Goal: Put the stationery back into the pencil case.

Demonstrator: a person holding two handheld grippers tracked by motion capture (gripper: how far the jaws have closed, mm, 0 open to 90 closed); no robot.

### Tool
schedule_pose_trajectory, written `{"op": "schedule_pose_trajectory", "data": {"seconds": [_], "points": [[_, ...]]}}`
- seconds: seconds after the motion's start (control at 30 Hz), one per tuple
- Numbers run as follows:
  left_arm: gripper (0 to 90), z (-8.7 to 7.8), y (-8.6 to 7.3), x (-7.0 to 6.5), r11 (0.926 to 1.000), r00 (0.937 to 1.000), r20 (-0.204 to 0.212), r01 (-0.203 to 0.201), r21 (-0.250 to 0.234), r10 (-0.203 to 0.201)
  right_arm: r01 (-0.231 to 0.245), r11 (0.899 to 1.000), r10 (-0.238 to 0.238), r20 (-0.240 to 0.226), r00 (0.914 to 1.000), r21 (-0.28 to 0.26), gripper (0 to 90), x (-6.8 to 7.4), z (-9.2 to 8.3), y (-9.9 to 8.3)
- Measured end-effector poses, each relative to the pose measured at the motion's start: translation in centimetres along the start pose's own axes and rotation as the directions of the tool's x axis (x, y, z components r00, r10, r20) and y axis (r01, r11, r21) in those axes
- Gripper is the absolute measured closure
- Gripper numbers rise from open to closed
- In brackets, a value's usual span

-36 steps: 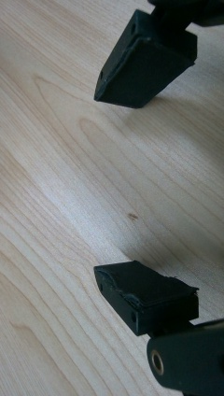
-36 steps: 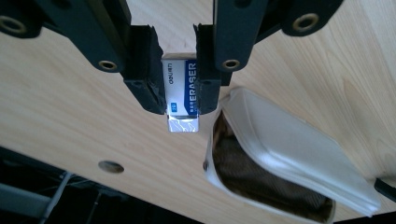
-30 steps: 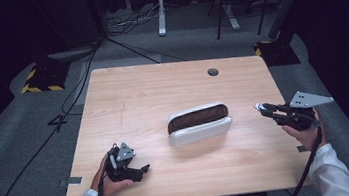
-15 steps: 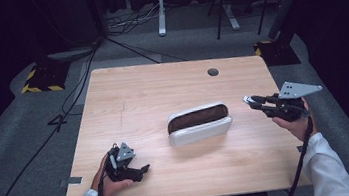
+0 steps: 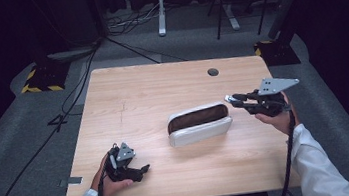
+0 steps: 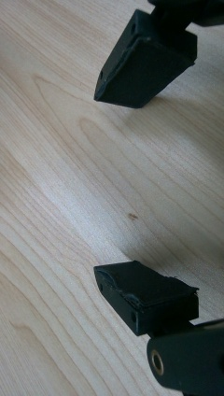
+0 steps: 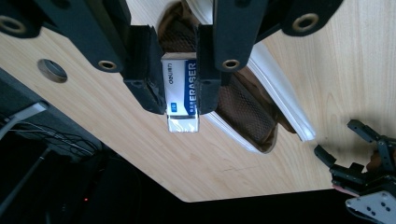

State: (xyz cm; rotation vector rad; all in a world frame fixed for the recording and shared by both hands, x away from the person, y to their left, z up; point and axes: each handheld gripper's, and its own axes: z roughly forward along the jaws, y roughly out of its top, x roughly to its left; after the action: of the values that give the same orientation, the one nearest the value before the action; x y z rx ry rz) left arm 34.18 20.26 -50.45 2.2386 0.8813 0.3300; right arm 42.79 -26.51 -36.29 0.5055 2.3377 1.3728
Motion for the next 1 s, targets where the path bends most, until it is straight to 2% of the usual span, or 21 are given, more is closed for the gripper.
{"op": "schedule_pose_trajectory", "data": {"seconds": [0.13, 0.33, 0.4, 0.47, 0.53, 0.73, 1.0], "points": [[15.3, 0.0, 0.0, 0.0, 1.0000, 1.0000, 0.000, 0.000, 0.000, 0.000, 0.023, 1.000, -0.023, -0.044, 0.9988, 0.011, 74.1, 0.6, 1.5, 0.8], [15.3, 0.0, 0.0, 0.0, 1.0000, 1.0000, 0.000, -0.001, 0.000, 0.001, 0.053, 0.998, -0.050, -0.080, 0.9955, 0.036, 74.1, 1.5, 3.1, 1.3], [15.3, 0.0, 0.0, 0.0, 1.0000, 1.0000, 0.000, 0.000, 0.000, 0.000, 0.076, 0.995, -0.069, -0.108, 0.9917, 0.061, 74.1, 2.1, 4.2, 1.6], [15.3, 0.0, 0.0, 0.0, 1.0000, 1.0000, 0.000, 0.000, 0.000, 0.000, 0.083, 0.994, -0.075, -0.112, 0.9909, 0.066, 74.1, 2.2, 4.5, 1.7], [15.3, 0.0, 0.0, 0.0, 1.0000, 1.0000, 0.000, 0.000, 0.000, 0.000, 0.098, 0.992, -0.086, -0.136, 0.9870, 0.083, 74.1, 2.6, 5.3, 1.7], [15.3, 0.0, 0.0, 0.0, 1.0000, 1.0000, -0.001, -0.001, 0.001, 0.001, 0.112, 0.986, -0.090, -0.167, 0.9818, 0.127, 74.0, 2.3, 6.9, 1.5], [15.3, 0.0, 0.0, 0.0, 1.0000, 1.0000, 0.000, 0.000, 0.000, 0.000, 0.096, 0.982, -0.067, -0.175, 0.9823, 0.162, 73.9, 1.5, 8.2, 0.8]]}}
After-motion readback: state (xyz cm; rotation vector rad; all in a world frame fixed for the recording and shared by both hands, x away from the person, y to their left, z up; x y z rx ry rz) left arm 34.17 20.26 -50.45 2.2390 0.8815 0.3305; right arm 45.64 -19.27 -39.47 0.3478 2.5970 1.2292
